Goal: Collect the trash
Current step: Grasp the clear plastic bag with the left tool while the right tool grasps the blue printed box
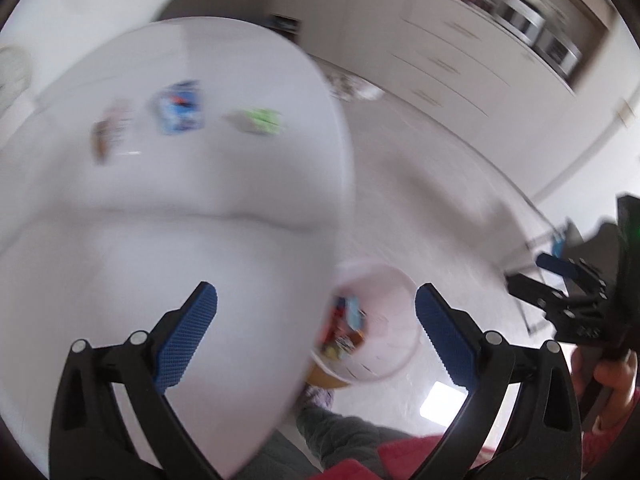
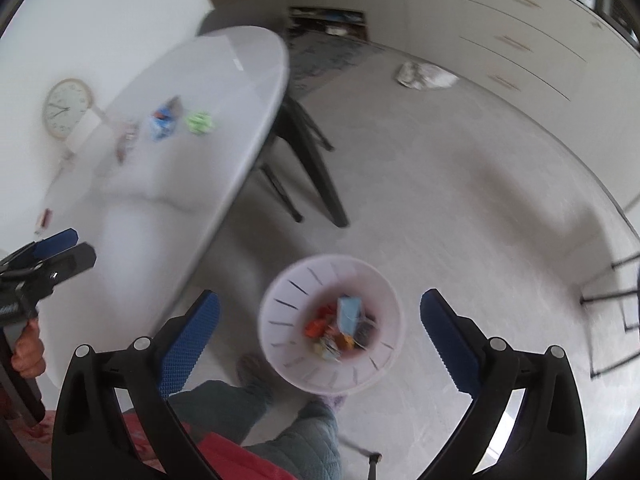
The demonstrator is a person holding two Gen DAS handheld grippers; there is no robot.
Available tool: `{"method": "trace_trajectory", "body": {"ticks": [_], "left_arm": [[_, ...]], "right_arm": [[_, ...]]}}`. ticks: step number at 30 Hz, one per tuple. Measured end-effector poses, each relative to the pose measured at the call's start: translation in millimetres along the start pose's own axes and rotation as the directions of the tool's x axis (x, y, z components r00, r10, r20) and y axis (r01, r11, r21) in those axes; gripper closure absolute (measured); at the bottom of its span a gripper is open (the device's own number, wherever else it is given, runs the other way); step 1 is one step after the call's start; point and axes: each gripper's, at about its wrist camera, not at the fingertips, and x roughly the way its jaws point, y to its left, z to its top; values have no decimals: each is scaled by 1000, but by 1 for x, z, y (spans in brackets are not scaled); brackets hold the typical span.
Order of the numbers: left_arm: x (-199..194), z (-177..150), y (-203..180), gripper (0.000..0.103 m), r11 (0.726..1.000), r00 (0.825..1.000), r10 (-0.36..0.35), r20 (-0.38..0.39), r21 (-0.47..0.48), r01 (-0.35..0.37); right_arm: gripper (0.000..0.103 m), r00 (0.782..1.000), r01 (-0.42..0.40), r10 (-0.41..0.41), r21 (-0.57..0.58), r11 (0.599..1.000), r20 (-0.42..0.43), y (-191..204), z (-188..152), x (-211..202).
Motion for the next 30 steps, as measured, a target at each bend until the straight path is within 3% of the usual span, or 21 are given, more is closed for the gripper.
{"method": "trace_trajectory", "body": {"ticks": [8, 16, 23, 30], "left_arm": [[-12, 32, 102, 8, 968, 985, 166, 45, -197, -154], [33, 96, 179, 8, 931, 978, 208, 35, -313, -187], [98, 147, 215, 8, 935, 971, 237, 16, -274, -224], [137, 171, 229, 8, 947, 976, 218, 18, -246, -207]], "right_arm": [[3, 996, -87, 88, -105, 991, 10, 70, 56, 20], [3, 995, -99, 102, -151, 984, 10, 143, 114, 48], [3, 997, -76, 75, -151, 986, -9, 185, 162, 87], [3, 998, -60, 57, -133, 989, -22, 208, 200, 119]]}}
